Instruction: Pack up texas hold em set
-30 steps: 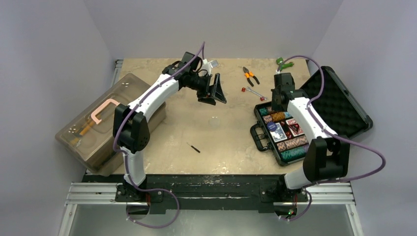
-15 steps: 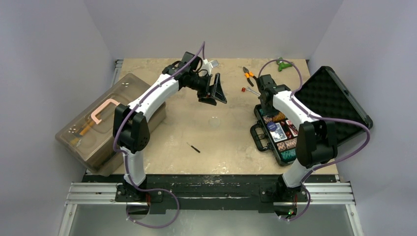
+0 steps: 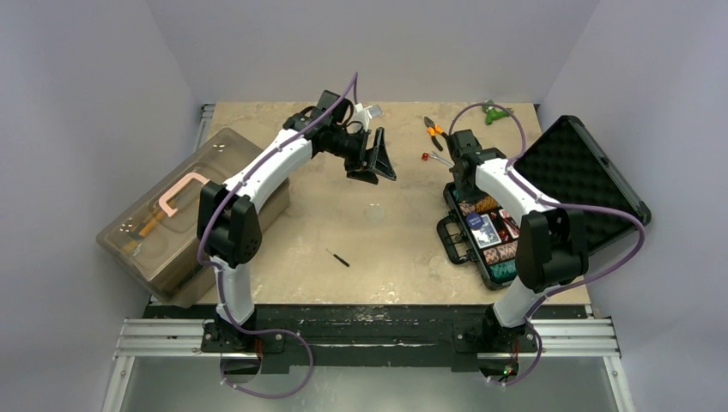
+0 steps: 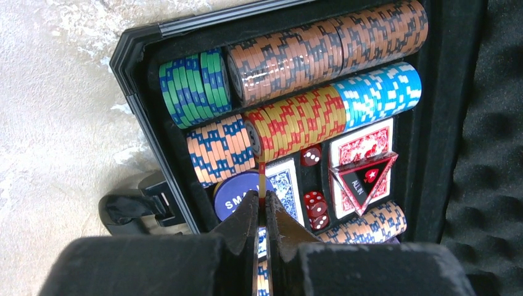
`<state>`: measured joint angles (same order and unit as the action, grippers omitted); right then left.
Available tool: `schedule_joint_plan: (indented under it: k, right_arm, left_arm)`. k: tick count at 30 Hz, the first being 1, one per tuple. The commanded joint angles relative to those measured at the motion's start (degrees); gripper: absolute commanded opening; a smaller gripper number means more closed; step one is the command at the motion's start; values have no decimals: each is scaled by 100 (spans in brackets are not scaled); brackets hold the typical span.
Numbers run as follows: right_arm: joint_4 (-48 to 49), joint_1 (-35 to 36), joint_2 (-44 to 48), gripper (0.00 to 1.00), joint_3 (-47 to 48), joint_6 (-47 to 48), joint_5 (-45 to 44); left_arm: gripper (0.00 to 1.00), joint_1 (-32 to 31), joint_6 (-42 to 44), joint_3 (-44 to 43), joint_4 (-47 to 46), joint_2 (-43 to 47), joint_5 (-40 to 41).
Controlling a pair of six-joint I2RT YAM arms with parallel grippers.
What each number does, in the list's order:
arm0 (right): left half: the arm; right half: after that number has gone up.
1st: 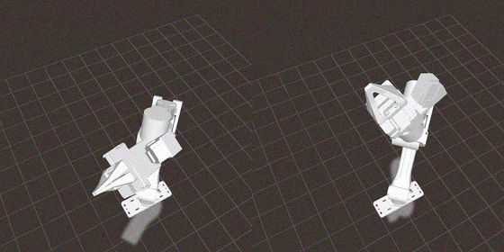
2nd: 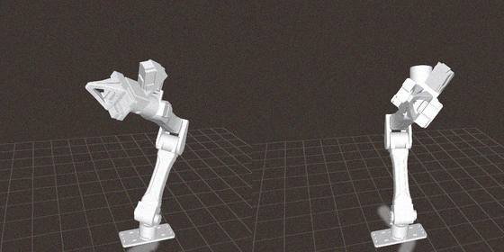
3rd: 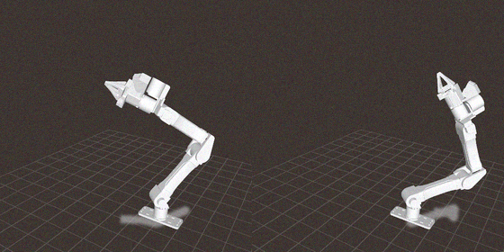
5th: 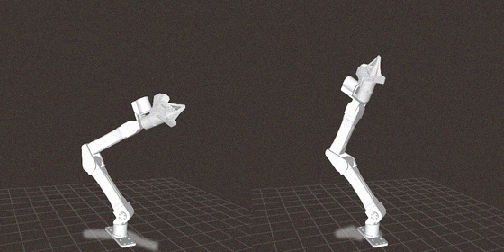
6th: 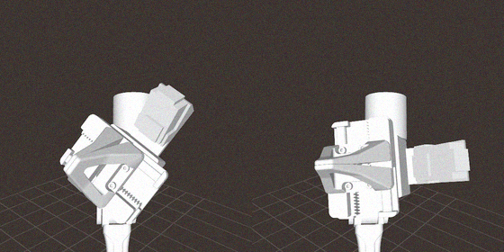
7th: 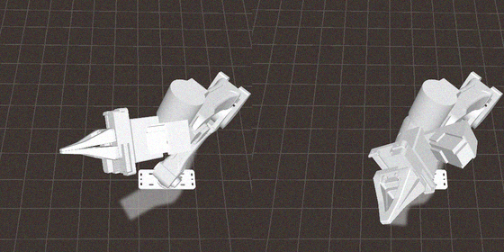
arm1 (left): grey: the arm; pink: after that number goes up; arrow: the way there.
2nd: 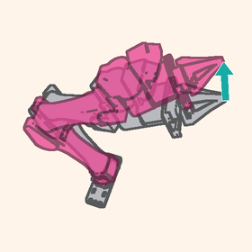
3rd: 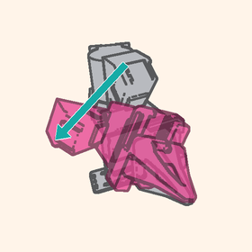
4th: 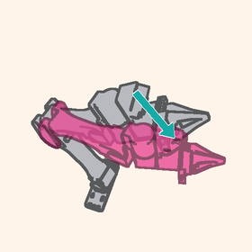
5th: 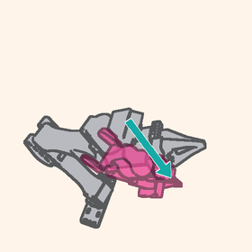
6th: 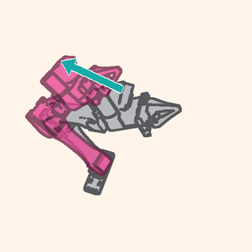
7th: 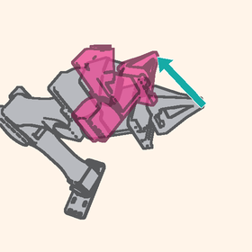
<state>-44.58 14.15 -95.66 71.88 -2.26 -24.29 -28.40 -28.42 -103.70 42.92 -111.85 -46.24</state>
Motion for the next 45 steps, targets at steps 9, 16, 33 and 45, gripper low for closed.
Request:
schedule_joint_plan:
  k: [9,16,33,45]
  right_arm:
    - [269,9,-302,0,36,98,-91]
    - [358,8,-337,18,-7,33,-193]
    - [410,0,-76,5,-143,-122,-524]
    - [489,-44,-389,0,-120,-166,-378]
  left_arm:
    - [73,69,-23,-76,-126,28,-197]
    - [73,84,-29,-85,-121,28,-222]
    - [73,92,-14,-80,-120,42,-237]
    - [73,90,-14,-89,-120,32,-254]
